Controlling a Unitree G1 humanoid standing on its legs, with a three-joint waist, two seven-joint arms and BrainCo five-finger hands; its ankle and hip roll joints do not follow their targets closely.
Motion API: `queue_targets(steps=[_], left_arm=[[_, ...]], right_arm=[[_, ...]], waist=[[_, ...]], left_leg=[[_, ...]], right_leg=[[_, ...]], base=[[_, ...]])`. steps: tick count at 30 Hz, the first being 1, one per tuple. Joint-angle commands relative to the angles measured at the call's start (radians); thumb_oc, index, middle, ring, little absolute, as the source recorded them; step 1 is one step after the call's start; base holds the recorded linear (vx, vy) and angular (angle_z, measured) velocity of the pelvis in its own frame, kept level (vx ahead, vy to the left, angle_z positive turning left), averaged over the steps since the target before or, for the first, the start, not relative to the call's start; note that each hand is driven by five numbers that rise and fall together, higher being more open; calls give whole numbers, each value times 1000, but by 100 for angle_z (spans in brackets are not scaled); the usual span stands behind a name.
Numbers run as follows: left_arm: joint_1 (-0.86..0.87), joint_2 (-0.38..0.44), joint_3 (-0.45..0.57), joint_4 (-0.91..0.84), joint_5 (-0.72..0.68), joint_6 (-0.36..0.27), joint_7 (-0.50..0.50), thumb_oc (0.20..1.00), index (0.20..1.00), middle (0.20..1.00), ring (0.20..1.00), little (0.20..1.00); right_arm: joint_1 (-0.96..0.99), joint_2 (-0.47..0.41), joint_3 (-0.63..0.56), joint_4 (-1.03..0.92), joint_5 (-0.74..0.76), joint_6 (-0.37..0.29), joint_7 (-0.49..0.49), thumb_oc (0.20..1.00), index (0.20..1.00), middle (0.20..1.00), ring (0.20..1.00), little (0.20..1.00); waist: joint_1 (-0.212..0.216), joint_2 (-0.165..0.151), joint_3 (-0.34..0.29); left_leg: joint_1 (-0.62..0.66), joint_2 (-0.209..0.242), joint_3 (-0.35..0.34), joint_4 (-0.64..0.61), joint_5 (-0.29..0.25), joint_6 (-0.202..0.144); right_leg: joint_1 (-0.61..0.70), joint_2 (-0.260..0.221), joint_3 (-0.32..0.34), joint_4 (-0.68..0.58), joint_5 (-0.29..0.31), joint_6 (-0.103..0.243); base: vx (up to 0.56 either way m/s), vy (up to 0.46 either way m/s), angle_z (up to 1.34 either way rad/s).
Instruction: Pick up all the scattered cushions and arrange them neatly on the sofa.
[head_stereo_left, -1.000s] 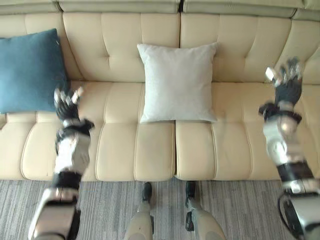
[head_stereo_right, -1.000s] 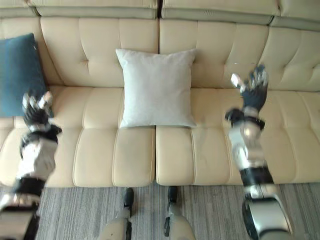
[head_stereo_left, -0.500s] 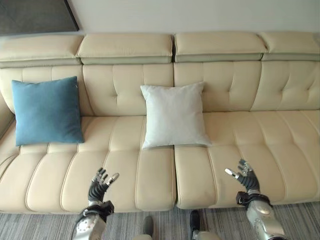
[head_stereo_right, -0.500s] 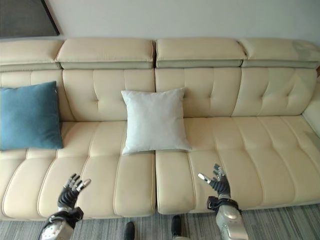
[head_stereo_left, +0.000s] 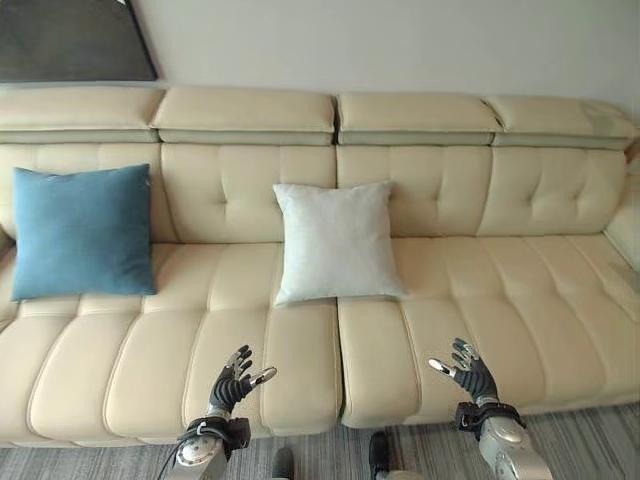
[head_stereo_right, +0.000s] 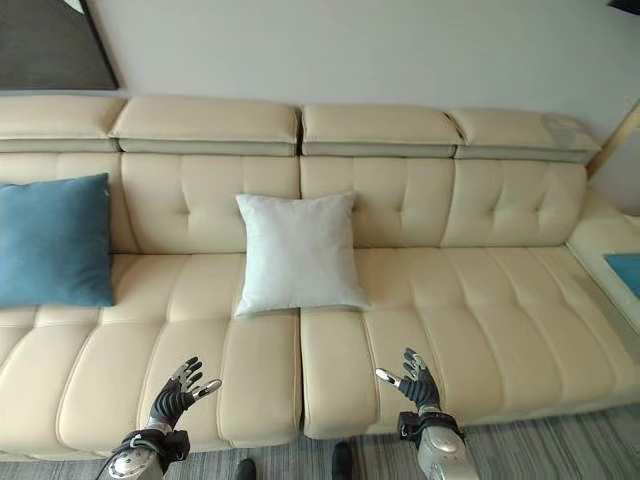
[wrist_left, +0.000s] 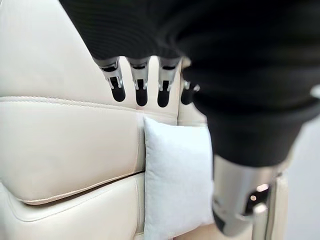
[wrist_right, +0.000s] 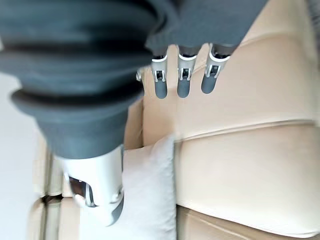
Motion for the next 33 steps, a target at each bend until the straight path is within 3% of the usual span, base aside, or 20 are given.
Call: queue_targets(steps=[1,5,8,10,11,15,18,20,24,27,28,33], left_arm=[[-71,18,52,-11,38,-40,12,1000,1000,1000,1000,1000],[-59,10,59,-4,29,-37,13,1000,1000,1000,1000,1000],[-44,5,71,-25,29,-35,20,1000,1000,1000,1000,1000],[-45,5,72,-29,30,-34,19,1000,1000,1000,1000,1000],[-50,3,65,-40,25,-34,21,1000,1000,1000,1000,1000],[-77,-6,49,-57,12,-40,29,1000,1000,1000,1000,1000],[-90,-11,49,-68,8,-47,28,1000,1000,1000,1000,1000],[-79,-13,46,-77,5,-48,14,1000,1000,1000,1000,1000],[-68,-20,42,-81,-13,-45,12,1000,1000,1000,1000,1000],[-56,-30,35,-80,-9,-37,13,1000,1000,1000,1000,1000],[-45,-34,30,-79,-1,-30,13,1000,1000,1000,1000,1000],[-28,-42,22,-85,1,-21,9,1000,1000,1000,1000,1000]], right_arm=[[-42,-7,-49,-48,41,-38,4,1000,1000,1000,1000,1000],[-26,-7,-57,-56,41,-34,6,1000,1000,1000,1000,1000],[-25,-8,-54,-79,46,-35,-3,1000,1000,1000,1000,1000],[-25,-11,-52,-85,48,-35,-3,1000,1000,1000,1000,1000],[-25,-19,-45,-97,61,-43,-4,1000,1000,1000,1000,1000],[-36,-40,-36,-98,70,-46,-13,1000,1000,1000,1000,1000],[-44,-45,-28,-96,68,-43,-9,1000,1000,1000,1000,1000],[-38,-45,-25,-97,66,-38,2,1000,1000,1000,1000,1000],[-35,-46,-24,-103,68,-41,17,1000,1000,1000,1000,1000],[-26,-45,-29,-102,72,-39,15,1000,1000,1000,1000,1000],[-25,-40,-34,-100,75,-41,12,1000,1000,1000,1000,1000],[-21,-32,-28,-99,72,-34,10,1000,1000,1000,1000,1000]], waist=[[14,1,36],[31,-12,15],[51,-26,13],[50,-24,15],[51,-11,39],[45,18,90],[35,11,101],[24,-6,87],[6,0,64],[-7,20,49],[-15,31,32],[-19,35,25]], left_leg=[[22,-51,3,1,-117,-7],[-5,-58,17,13,-104,-10],[-55,-45,28,43,-62,-31],[-68,-36,28,51,-50,-38],[-92,-15,24,69,-20,-60],[-142,12,-6,84,41,-108],[-138,2,-23,123,-4,-96],[-101,-15,-27,204,-101,-76],[-7,-39,-55,228,-193,-71],[42,-24,-50,156,-175,-69],[71,-20,-45,81,-163,-70],[106,-35,-47,33,-163,-61]], right_leg=[[128,1,53,192,-172,3],[193,6,74,165,-181,2],[258,32,68,13,-239,-41],[266,41,67,-16,-240,-51],[269,67,61,-42,-247,-73],[245,94,25,-30,-247,-97],[214,83,5,-22,-226,-99],[197,53,-12,-38,-197,-92],[179,45,-19,-60,-181,-90],[180,60,-27,-66,-180,-89],[182,67,-33,-76,-172,-84],[183,58,-22,-89,-145,-67]], base=[[-135,-69,11],[-129,-131,-9],[-170,-238,-25],[-151,-192,-9],[-229,-203,1],[-281,-174,18],[-185,-65,19],[-177,-57,17],[-65,29,13],[15,83,7],[17,91,29],[-32,118,10]])
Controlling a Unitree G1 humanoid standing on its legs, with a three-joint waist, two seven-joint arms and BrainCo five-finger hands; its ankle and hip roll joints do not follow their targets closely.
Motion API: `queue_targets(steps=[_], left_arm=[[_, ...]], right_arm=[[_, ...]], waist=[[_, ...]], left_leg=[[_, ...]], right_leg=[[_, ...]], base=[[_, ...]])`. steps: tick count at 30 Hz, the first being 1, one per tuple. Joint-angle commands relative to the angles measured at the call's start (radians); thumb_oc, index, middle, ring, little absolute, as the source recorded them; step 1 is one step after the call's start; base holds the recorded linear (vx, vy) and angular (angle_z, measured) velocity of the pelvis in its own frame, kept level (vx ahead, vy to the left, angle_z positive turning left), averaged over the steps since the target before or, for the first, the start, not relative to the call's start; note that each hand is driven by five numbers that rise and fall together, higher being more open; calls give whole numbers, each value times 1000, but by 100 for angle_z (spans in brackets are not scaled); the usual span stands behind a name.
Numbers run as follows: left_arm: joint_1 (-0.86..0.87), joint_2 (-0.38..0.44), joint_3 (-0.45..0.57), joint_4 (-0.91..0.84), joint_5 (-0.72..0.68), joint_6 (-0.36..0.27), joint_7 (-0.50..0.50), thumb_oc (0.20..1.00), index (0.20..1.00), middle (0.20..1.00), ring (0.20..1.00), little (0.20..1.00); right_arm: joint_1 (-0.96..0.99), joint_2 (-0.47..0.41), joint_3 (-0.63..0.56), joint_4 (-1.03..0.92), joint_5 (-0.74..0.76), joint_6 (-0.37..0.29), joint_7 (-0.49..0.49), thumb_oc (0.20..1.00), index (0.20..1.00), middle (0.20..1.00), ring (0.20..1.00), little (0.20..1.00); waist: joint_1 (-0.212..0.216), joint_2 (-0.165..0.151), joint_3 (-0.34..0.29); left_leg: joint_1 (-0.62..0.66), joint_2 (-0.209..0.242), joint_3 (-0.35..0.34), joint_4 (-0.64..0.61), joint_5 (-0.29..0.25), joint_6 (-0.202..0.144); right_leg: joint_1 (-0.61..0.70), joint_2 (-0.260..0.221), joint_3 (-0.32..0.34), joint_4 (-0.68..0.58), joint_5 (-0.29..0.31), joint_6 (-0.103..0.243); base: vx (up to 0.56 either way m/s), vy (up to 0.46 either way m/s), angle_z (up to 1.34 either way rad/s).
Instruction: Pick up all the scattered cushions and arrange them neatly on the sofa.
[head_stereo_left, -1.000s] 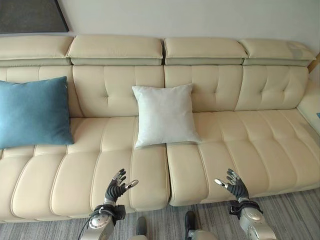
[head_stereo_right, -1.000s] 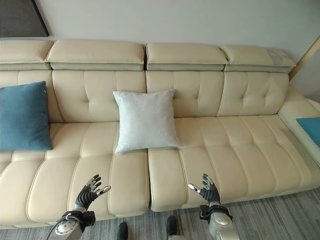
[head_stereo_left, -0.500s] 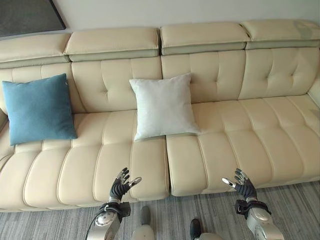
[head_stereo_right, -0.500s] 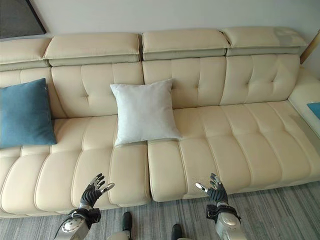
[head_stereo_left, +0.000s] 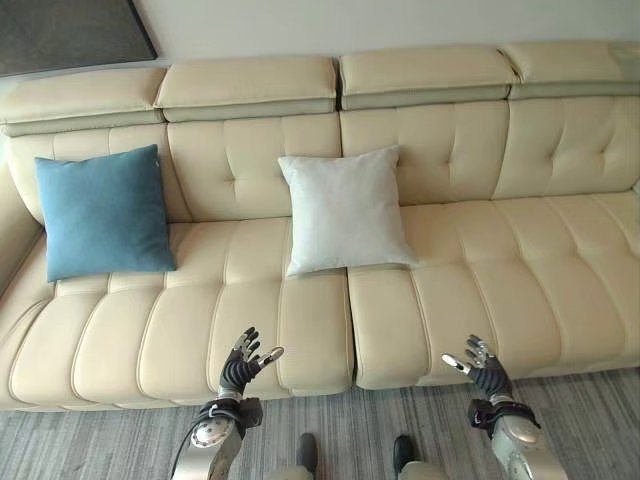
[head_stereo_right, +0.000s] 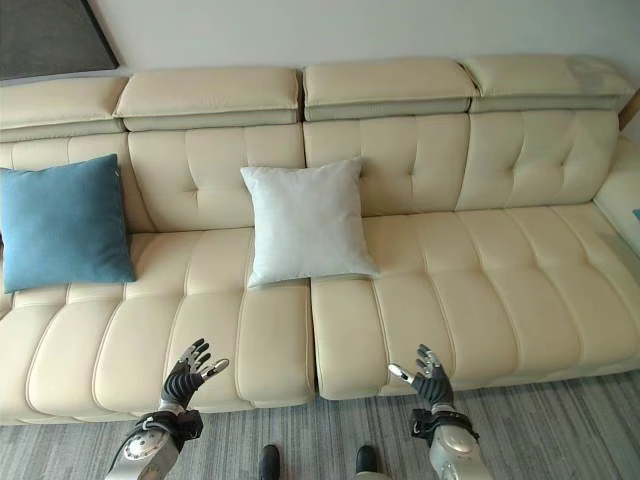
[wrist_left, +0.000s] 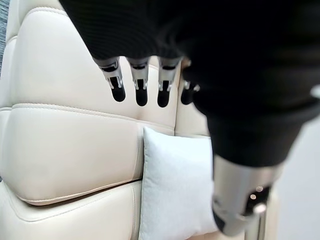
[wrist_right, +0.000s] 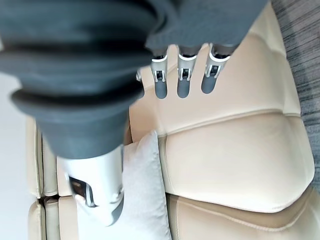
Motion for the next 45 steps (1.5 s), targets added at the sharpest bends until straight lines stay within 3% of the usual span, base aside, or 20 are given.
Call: queue_targets(steps=[1,9,12,13,16,17,19,22,25,32,33,35,36,37,38,39,40,41,42,45], left_arm=[[-1,14,-1,-43,6,-30,-12,1000,1000,1000,1000,1000],[-17,31,-14,-23,26,-13,-26,1000,1000,1000,1000,1000],[-42,44,-19,-10,58,-10,-31,1000,1000,1000,1000,1000],[-51,48,-20,-9,68,-9,-31,1000,1000,1000,1000,1000],[-58,58,-18,-22,78,-9,-50,1000,1000,1000,1000,1000],[-58,58,-18,-22,78,-9,-50,1000,1000,1000,1000,1000],[-42,61,-18,-43,77,2,-78,1000,1000,1000,1000,1000],[-31,58,-17,-45,75,13,-94,1000,1000,1000,1000,1000],[-45,60,-31,-48,90,17,-112,1000,1000,1000,1000,1000],[-80,42,-41,-49,67,5,-110,1000,1000,1000,1000,1000],[-83,40,-47,-57,54,-1,-101,1000,1000,1000,1000,1000],[-83,35,-47,-58,45,-5,-95,1000,1000,1000,1000,1000],[-68,23,-45,-53,40,-12,-81,1000,1000,1000,1000,1000],[-55,10,-44,-52,31,-16,-79,1000,1000,1000,1000,1000],[-55,10,-44,-52,31,-16,-79,1000,1000,1000,1000,1000],[-48,4,-43,-43,34,-12,-77,1000,1000,1000,1000,1000],[-48,4,-43,-43,34,-12,-77,1000,1000,1000,1000,1000],[-42,2,-42,-41,35,-11,-75,1000,1000,1000,1000,1000],[-35,2,-42,-32,34,-10,-71,1000,1000,1000,1000,1000],[-39,5,-42,-21,40,-10,-60,1000,1000,1000,1000,1000]], right_arm=[[-46,-31,-3,-38,10,-34,-2,1000,1000,1000,1000,1000],[-23,-15,-26,-40,11,-20,-10,1000,1000,1000,1000,1000],[-7,5,-46,-34,-6,-9,-22,1000,1000,1000,1000,1000],[-12,9,-52,-30,-8,-9,-29,1000,1000,1000,1000,1000],[-13,22,-60,-32,-14,-11,-29,1000,1000,1000,1000,1000],[-13,22,-60,-32,-14,-11,-29,1000,1000,1000,1000,1000],[-3,16,-64,-37,-31,-3,-29,1000,1000,1000,1000,1000],[6,5,-72,-44,-47,4,-32,1000,1000,1000,1000,1000],[28,-7,-80,-66,-55,9,-21,1000,1000,1000,1000,1000],[44,-29,-77,-73,-35,3,-16,1000,1000,1000,1000,1000],[28,-49,-61,-73,-37,1,-17,1000,1000,1000,1000,1000],[18,-58,-52,-77,-39,0,-15,1000,1000,1000,1000,1000],[0,-70,-27,-85,-47,4,-6,1000,1000,1000,1000,1000],[-5,-70,-14,-88,-52,4,6,1000,1000,1000,1000,1000],[-5,-70,-15,-88,-52,4,6,1000,1000,1000,1000,1000],[-8,-71,-7,-81,-55,3,10,1000,1000,1000,1000,1000],[-9,-70,-7,-81,-55,3,10,1000,1000,1000,1000,1000],[-16,-72,-2,-75,-58,2,8,1000,1000,1000,1000,1000],[-28,-73,11,-66,-66,-1,7,1000,1000,1000,1000,1000],[-43,-78,21,-57,-74,-3,-4,1000,1000,1000,1000,1000]], waist=[[4,5,-8],[-31,-3,0],[-69,-1,27],[-65,0,39],[-56,16,45],[-56,16,45],[-53,17,33],[-50,9,29],[-65,4,23],[-108,24,31],[-102,25,47],[-94,28,53],[-59,32,62],[-28,19,67],[-28,19,67],[0,13,72],[-1,11,69],[13,13,72],[37,22,77],[62,35,98]], left_leg=[[39,35,13,26,-134,-47],[45,6,61,13,-149,-15],[40,-2,129,10,-157,3],[39,5,161,14,-163,7],[40,34,273,18,-167,-1],[40,34,273,18,-167,-1],[65,56,376,34,-186,-8],[84,67,466,65,-202,-6],[92,71,503,83,-212,-12],[84,168,552,246,-226,-67],[59,200,516,362,-231,-80],[44,203,473,404,-223,-87],[-4,143,310,431,-228,-76],[-52,77,192,383,-241,-53],[-51,77,192,383,-241,-53],[-99,43,92,341,-231,-55],[-101,40,92,337,-226,-54],[-122,19,39,301,-202,-57],[-151,-13,-48,213,-137,-64],[-225,-39,-103,133,-63,-66]], right_leg=[[8,91,-23,34,-152,-41],[-47,54,31,71,-116,-3],[-125,34,61,153,-105,25],[-147,24,47,184,-107,30],[-143,-56,-182,233,-125,9],[-143,-56,-182,234,-125,9],[-123,-92,-323,262,-144,8],[-114,-123,-431,270,-120,9],[-98,-121,-450,244,-126,12],[-63,-51,-379,164,-161,-29],[-48,-25,-337,152,-187,-51],[-41,-8,-315,147,-199,-63],[-36,17,-250,137,-210,-71],[-41,16,-198,122,-194,-66],[-40,15,-198,122,-194,-66],[-28,25,-155,104,-192,-60],[-31,23,-156,103,-190,-60],[-22,36,-135,93,-189,-59],[-11,64,-93,88,-193,-60],[9,100,-42,88,-210,-68]], base=[[-34,128,-10],[-84,133,-24],[-145,124,-52],[-164,70,-84],[-131,35,-141],[-3,20,-161],[3,-2,-115],[-15,-47,-159],[56,-163,-69],[98,-207,-31],[137,-161,-67],[150,-116,-131],[147,-41,-194],[148,-33,-167],[155,-32,-151],[120,-26,-67],[185,-35,-61],[161,-5,-53],[215,0,-69],[135,13,-63]])
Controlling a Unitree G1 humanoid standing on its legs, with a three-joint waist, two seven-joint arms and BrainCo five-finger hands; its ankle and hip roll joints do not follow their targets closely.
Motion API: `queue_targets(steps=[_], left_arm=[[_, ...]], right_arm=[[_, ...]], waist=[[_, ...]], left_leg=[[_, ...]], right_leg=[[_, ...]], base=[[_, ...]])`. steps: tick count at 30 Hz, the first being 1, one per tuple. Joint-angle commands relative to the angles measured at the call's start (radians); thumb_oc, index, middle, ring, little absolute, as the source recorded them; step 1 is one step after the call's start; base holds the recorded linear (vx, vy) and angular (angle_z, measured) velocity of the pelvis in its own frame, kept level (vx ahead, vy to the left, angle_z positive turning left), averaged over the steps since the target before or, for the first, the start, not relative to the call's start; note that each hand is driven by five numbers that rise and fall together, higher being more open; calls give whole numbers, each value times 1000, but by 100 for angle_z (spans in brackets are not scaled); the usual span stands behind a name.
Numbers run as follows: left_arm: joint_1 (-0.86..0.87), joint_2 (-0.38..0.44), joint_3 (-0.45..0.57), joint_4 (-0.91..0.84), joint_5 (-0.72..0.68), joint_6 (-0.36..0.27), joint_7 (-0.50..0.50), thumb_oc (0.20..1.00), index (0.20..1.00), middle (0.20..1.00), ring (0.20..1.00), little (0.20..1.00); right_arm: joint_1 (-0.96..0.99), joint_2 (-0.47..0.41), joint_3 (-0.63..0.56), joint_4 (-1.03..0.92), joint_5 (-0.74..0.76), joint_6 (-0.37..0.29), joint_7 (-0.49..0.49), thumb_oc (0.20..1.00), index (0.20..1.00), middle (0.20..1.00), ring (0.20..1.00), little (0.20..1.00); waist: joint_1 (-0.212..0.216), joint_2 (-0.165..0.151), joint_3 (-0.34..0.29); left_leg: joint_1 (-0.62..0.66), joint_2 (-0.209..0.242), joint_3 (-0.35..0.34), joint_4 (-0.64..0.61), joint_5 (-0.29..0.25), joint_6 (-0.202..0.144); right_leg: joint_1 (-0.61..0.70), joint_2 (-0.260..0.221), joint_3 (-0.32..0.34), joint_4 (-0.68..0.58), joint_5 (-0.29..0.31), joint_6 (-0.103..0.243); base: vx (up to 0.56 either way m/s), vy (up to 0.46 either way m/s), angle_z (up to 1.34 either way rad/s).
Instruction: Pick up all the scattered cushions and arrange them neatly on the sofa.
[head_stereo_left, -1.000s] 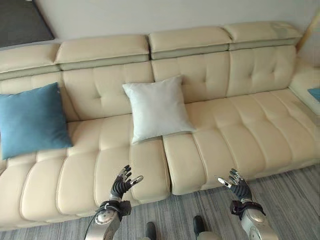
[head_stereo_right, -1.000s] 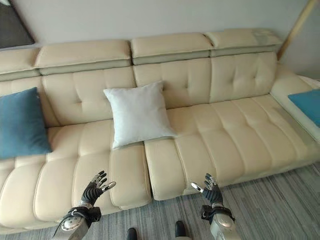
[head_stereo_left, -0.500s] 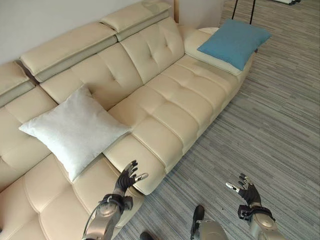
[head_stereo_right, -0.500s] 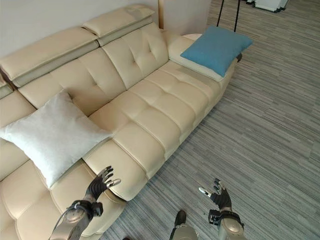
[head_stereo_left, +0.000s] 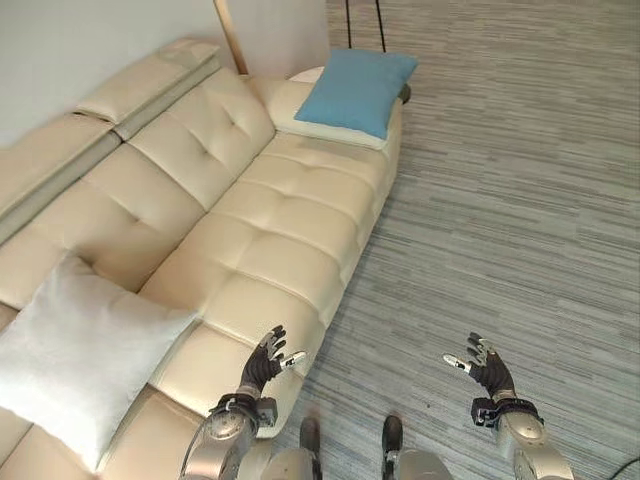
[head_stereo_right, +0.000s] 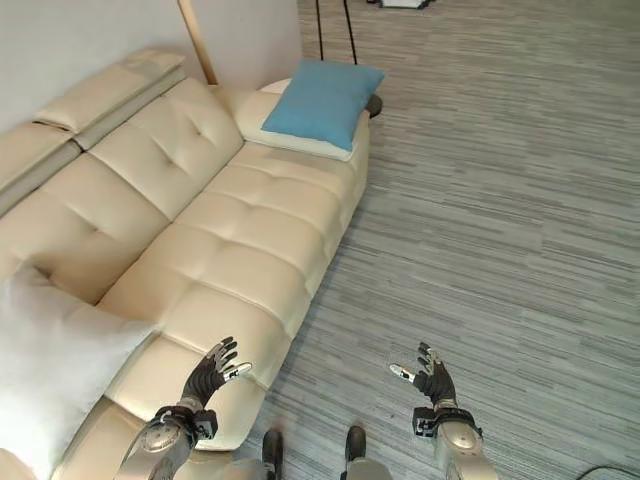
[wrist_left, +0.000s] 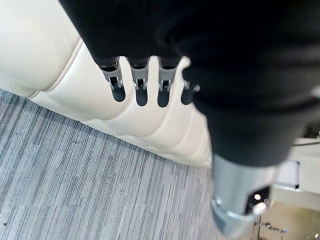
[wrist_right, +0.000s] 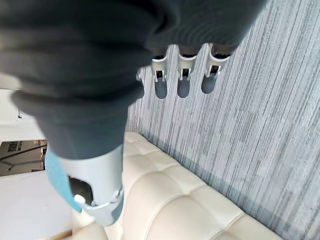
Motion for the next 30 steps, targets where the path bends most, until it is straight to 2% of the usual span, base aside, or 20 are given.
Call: queue_targets(steps=[1,3,6,11,12,13,14,15,16,17,18,19,20,22,24,25,26,28,30], left_arm=[[4,23,32,-67,0,-46,24,1000,1000,1000,1000,1000],[3,28,41,-58,7,-49,25,1000,1000,1000,1000,1000],[11,29,40,-57,11,-48,21,1000,1000,1000,1000,1000],[19,54,38,-56,18,-37,12,1000,1000,1000,1000,1000],[23,61,42,-63,19,-31,9,1000,1000,1000,1000,1000],[23,61,42,-63,19,-31,9,1000,1000,1000,1000,1000],[21,64,44,-62,24,-26,7,1000,1000,1000,1000,1000],[19,65,46,-63,25,-25,8,1000,1000,1000,1000,1000],[19,65,46,-63,25,-25,8,1000,1000,1000,1000,1000],[16,70,46,-72,30,-26,9,1000,1000,1000,1000,1000],[15,70,46,-72,30,-26,9,1000,1000,1000,1000,1000],[7,72,47,-71,33,-25,11,1000,1000,1000,1000,1000],[4,71,46,-77,31,-27,12,1000,1000,1000,1000,1000],[4,71,46,-77,30,-27,12,1000,1000,1000,1000,1000],[-15,70,40,-87,19,-30,16,1000,1000,1000,1000,1000],[-15,70,40,-87,19,-30,16,1000,1000,1000,1000,1000],[-32,72,41,-86,17,-31,23,1000,1000,1000,1000,1000],[-39,70,46,-85,19,-40,30,1000,1000,1000,1000,1000],[-38,70,44,-89,25,-41,25,1000,1000,1000,1000,1000]], right_arm=[[-38,-10,17,-33,-23,-46,-4,1000,1000,1000,1000,1000],[-44,-11,18,-32,-24,-43,-3,1000,1000,1000,1000,1000],[-42,-9,15,-26,-34,-41,-1,1000,1000,1000,1000,1000],[-30,14,14,-34,-25,-31,19,1000,1000,1000,1000,1000],[-23,27,10,-30,-33,-23,24,1000,1000,1000,1000,1000],[-23,27,10,-30,-33,-23,24,1000,1000,1000,1000,1000],[-13,39,4,-19,-37,-18,29,1000,1000,1000,1000,1000],[-11,42,0,-20,-41,-16,30,1000,1000,1000,1000,1000],[-10,42,0,-21,-41,-15,30,1000,1000,1000,1000,1000],[-1,44,-7,-23,-45,-14,35,1000,1000,1000,1000,1000],[-1,44,-8,-24,-45,-14,35,1000,1000,1000,1000,1000],[10,54,-16,-27,-44,-15,30,1000,1000,1000,1000,1000],[13,60,-21,-29,-41,-17,27,1000,1000,1000,1000,1000],[13,60,-21,-29,-42,-17,27,1000,1000,1000,1000,1000],[-2,60,-25,-26,-23,-24,20,1000,1000,1000,1000,1000],[-2,60,-25,-26,-23,-24,20,1000,1000,1000,1000,1000],[-13,57,-28,-19,-18,-29,4,1000,1000,1000,1000,1000],[-13,61,-26,-16,-19,-27,-4,1000,1000,1000,1000,1000],[-2,60,-31,-25,-21,-23,-2,1000,1000,1000,1000,1000]], waist=[[33,16,40],[39,29,43],[34,32,28],[21,2,-3],[20,-8,-8],[20,-8,-8],[13,-12,-4],[6,-12,0],[7,-12,0],[-9,-10,14],[-7,-11,13],[-17,0,24],[-20,3,28],[-21,2,28],[-29,2,42],[-30,2,42],[-39,-1,54],[-51,-6,58],[-56,-8,51]], left_leg=[[-58,-10,24,42,61,26],[-50,-7,26,13,89,28],[-17,-8,29,1,86,38],[20,-17,72,29,46,75],[36,-21,93,38,22,96],[36,-21,93,38,22,96],[56,-23,109,41,3,114],[70,-22,115,40,-5,122],[69,-23,116,40,-5,122],[93,-24,126,34,-15,138],[92,-25,128,34,-15,139],[128,-16,134,10,-29,143],[143,-14,138,0,-36,143],[145,-15,137,-1,-36,142],[176,-17,147,-14,-60,136],[176,-17,146,-14,-60,136],[204,-23,146,-20,-83,131],[231,-21,147,-20,-104,117],[244,-25,141,-20,-118,115]], right_leg=[[115,40,-30,-24,-173,98],[137,64,25,-24,-190,95],[157,56,46,-27,-196,102],[166,22,97,8,-211,122],[148,12,113,75,-222,140],[148,12,114,75,-222,140],[101,5,120,187,-219,168],[76,2,118,244,-205,185],[72,1,120,248,-207,186],[15,-12,118,365,-135,217],[11,-13,120,369,-136,218],[-50,-23,92,437,-119,215],[-78,-28,67,434,-121,210],[-77,-29,66,437,-123,210],[-105,-25,-5,293,-123,188],[-104,-25,-6,293,-123,188],[-146,-21,-52,186,-87,186],[-170,-25,-82,80,-46,192],[-153,-23,-72,58,-44,191]], base=[[95,29,-65],[206,126,-100],[212,141,-80],[226,135,-37],[209,141,-18],[247,174,-27],[166,118,-22],[165,119,-31],[137,108,-18],[85,72,-17],[195,132,-21],[156,77,-18],[159,75,-24],[99,12,-9],[213,-16,15],[232,-91,-23],[275,-112,-40],[425,-178,-11],[322,-120,26]])
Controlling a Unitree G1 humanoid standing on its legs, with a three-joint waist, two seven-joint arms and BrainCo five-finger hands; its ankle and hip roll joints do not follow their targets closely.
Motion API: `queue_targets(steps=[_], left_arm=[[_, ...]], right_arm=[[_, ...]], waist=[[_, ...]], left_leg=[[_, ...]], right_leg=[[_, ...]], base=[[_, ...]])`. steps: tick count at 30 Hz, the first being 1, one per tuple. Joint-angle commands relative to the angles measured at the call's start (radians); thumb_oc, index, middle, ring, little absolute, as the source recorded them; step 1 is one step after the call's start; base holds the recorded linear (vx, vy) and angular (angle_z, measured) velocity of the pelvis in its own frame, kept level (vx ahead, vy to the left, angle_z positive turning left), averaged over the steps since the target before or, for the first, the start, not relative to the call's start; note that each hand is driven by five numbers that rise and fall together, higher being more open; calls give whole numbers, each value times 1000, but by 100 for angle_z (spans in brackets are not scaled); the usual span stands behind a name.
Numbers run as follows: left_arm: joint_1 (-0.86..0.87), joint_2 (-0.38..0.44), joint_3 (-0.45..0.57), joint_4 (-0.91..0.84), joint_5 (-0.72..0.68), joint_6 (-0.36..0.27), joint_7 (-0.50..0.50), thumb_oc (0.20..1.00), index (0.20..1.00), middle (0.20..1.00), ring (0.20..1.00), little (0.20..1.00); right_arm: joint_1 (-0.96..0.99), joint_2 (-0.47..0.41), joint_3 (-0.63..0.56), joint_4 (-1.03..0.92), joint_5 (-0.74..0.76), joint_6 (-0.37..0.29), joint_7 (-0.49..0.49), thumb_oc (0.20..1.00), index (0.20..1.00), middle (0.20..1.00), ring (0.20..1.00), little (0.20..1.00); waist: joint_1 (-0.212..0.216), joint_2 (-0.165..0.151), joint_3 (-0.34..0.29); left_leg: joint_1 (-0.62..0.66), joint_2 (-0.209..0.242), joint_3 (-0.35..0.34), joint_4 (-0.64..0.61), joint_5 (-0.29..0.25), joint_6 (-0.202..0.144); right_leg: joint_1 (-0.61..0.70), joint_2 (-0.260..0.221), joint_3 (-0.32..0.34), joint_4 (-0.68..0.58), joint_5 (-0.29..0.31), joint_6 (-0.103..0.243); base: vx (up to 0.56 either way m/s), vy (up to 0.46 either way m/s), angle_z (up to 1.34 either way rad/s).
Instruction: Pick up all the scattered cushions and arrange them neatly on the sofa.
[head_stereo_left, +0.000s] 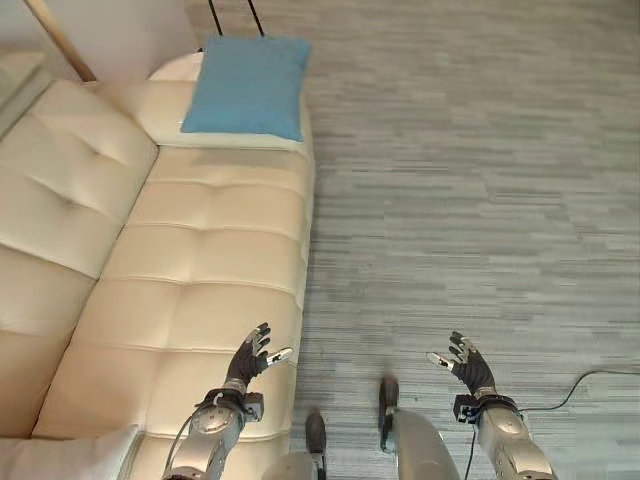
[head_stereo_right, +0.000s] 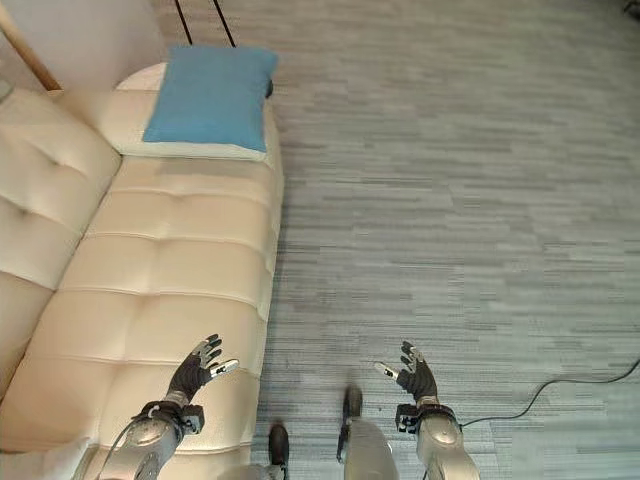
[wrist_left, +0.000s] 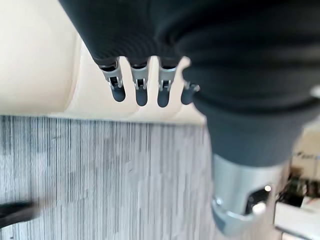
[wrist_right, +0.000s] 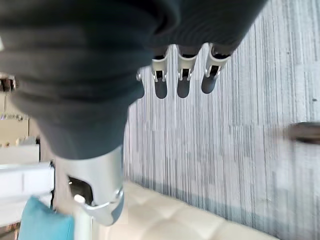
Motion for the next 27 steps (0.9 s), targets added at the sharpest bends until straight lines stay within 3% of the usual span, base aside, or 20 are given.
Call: queue_targets(steps=[1,4,7,8,9,10,12,13,16,19,25,27], left_arm=[[8,3,34,-78,25,-53,0,1000,1000,1000,1000,1000],[18,-9,28,-77,9,-45,-7,1000,1000,1000,1000,1000],[14,-7,19,-70,10,-40,-5,1000,1000,1000,1000,1000],[14,-7,20,-70,9,-40,-5,1000,1000,1000,1000,1000],[8,-4,19,-72,11,-40,-4,1000,1000,1000,1000,1000],[6,-5,19,-70,9,-40,-2,1000,1000,1000,1000,1000],[7,-7,20,-64,13,-36,-2,1000,1000,1000,1000,1000],[8,-8,19,-60,15,-35,-2,1000,1000,1000,1000,1000],[8,-6,14,-52,26,-33,0,1000,1000,1000,1000,1000],[5,2,12,-53,40,-33,0,1000,1000,1000,1000,1000],[26,8,18,-43,52,-31,-12,1000,1000,1000,1000,1000],[29,28,16,-48,72,-23,-19,1000,1000,1000,1000,1000]], right_arm=[[22,-24,-24,-55,16,-45,-9,1000,1000,1000,1000,1000],[29,-35,-24,-54,32,-50,-2,1000,1000,1000,1000,1000],[24,-55,-12,-63,35,-53,1,1000,1000,1000,1000,1000],[23,-54,-12,-63,35,-53,1,1000,1000,1000,1000,1000],[19,-64,-9,-67,34,-51,4,1000,1000,1000,1000,1000],[18,-65,-9,-66,34,-52,3,1000,1000,1000,1000,1000],[13,-72,-12,-61,32,-50,1,1000,1000,1000,1000,1000],[10,-74,-11,-59,32,-51,0,1000,1000,1000,1000,1000],[3,-82,-6,-54,29,-54,-8,1000,1000,1000,1000,1000],[-6,-86,-4,-47,17,-48,-20,1000,1000,1000,1000,1000],[9,-72,4,-55,-15,-31,9,1000,1000,1000,1000,1000],[11,-57,12,-48,-20,-25,26,1000,1000,1000,1000,1000]], waist=[[-12,3,-9],[-18,15,-27],[-9,13,-19],[-12,10,-23],[4,-2,-8],[10,-7,-4],[24,-21,-7],[31,-20,-8],[61,-5,-2],[83,-5,5],[86,-21,-41],[89,-37,-49]], left_leg=[[64,-12,-39,60,-170,-47],[66,14,-36,142,-214,-74],[-11,24,-44,366,-170,-101],[-16,20,-45,365,-165,-100],[-87,15,-57,441,-135,-97],[-123,15,-59,449,-143,-93],[-163,15,-56,378,-166,-81],[-182,17,-63,345,-146,-85],[-256,37,-84,183,-2,-109],[-301,46,-63,94,52,-121],[-270,34,-60,134,37,-95],[-249,19,-44,156,0,-65]], right_leg=[[112,33,-22,-10,12,-12],[155,56,-28,-11,-18,-39],[203,79,-16,-17,-53,-74],[198,75,-17,-19,-50,-74],[232,74,-6,-28,-73,-85],[246,72,-3,-33,-81,-86],[280,64,-1,-49,-98,-79],[293,64,1,-55,-103,-78],[351,87,7,-83,-129,-80],[411,94,21,-107,-150,-75],[457,58,66,-82,-176,-51],[417,34,86,39,-173,-23]], base=[[326,-112,41],[338,-153,21],[203,-135,13],[185,-115,8],[170,-75,0],[277,-85,-2],[263,-4,-11],[296,44,-9],[267,68,-12],[268,83,-16],[339,164,-37],[291,184,-28]])
